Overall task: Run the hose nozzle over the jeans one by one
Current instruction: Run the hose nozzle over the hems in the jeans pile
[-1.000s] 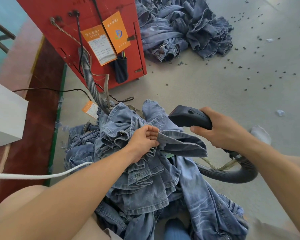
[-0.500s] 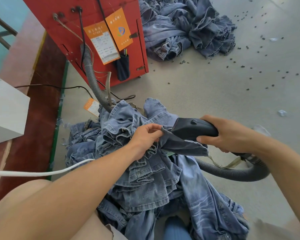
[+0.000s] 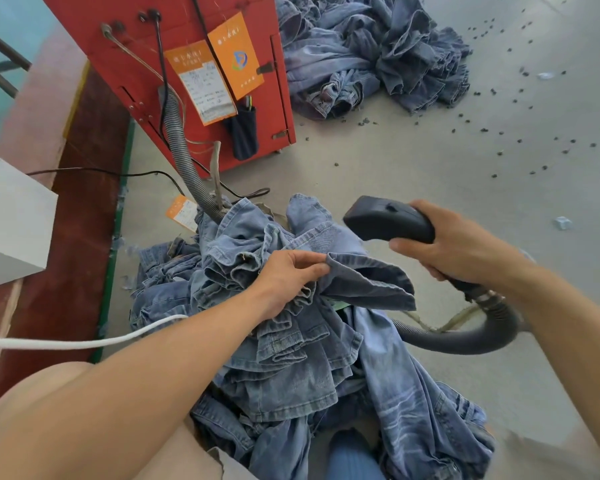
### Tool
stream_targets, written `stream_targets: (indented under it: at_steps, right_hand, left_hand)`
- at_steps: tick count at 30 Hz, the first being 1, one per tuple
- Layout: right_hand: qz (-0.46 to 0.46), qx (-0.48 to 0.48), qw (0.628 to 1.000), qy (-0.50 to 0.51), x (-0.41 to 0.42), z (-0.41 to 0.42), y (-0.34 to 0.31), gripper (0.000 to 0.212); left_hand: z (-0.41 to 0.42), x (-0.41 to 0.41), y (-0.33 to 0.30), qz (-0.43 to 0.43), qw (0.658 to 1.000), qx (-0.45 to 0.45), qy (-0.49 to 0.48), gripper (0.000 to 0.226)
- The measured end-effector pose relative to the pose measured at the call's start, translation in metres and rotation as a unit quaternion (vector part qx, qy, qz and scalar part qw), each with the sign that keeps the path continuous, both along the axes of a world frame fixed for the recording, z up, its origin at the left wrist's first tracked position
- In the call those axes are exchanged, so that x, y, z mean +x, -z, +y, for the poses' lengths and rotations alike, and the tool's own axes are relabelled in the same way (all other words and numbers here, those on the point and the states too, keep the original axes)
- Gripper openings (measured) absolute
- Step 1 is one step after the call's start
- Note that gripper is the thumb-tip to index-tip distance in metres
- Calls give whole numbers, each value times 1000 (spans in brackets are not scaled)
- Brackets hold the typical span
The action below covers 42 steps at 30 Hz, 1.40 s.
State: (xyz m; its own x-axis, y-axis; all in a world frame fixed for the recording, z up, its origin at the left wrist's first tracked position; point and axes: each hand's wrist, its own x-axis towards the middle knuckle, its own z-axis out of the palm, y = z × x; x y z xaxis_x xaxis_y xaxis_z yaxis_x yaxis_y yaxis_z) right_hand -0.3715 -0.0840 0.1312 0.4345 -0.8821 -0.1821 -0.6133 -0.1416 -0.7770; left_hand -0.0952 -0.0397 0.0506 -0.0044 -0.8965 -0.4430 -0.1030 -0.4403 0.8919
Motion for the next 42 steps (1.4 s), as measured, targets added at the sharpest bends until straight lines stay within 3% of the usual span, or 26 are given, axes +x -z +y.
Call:
stream_targets:
  at_steps: [5, 7, 11, 16, 19, 24, 26, 28, 31, 33, 36, 39, 42]
  right_hand:
    - [112, 31, 989, -92, -1, 14, 9, 25]
    - [106, 3, 988, -115, 18, 20, 17, 26]
    - [61, -48, 996, -37, 33, 13, 14, 27]
    - [83, 47, 994, -59, 0, 8, 6, 24]
    - [124, 32, 987, -98, 15, 16, 14, 24]
    - [54, -37, 997, 27, 41, 6, 11, 27]
    - [39, -21, 998, 40, 37, 1, 3, 26]
    - [66, -27, 997, 23, 40, 1, -3, 26]
    - [102, -57, 993, 1, 58, 6, -3, 28]
    - [120, -83, 989, -12, 76, 9, -2, 29]
    - [181, -126, 974, -45, 101, 17, -1, 31]
    - [213, -167, 958, -99, 126, 28, 1, 29]
    - [240, -192, 939, -156, 155, 34, 1, 28]
  left_hand:
    - [-1, -1, 0, 0, 1000, -3, -1, 16]
    - [1, -2, 0, -12, 999, -2, 32, 13]
    - [4, -2, -1, -44, 998, 2, 47, 16]
    - [4, 4, -4, -20, 1000, -1, -1, 16]
    - [8, -1, -6, -44, 997, -7, 67, 16]
    - [14, -5, -5, -58, 995, -6, 75, 15]
    - [13, -2, -9, -139, 984, -49, 103, 18]
    - [16, 0, -10, -287, 925, -135, 209, 29]
    - [35, 0, 10, -472, 767, -237, 364, 53]
    - [50, 0, 25, -542, 680, -251, 426, 62]
    - [59, 5, 35, -587, 601, -254, 480, 64]
    - [59, 6, 36, -600, 566, -249, 507, 65]
    - [60, 9, 35, -574, 596, -252, 502, 62]
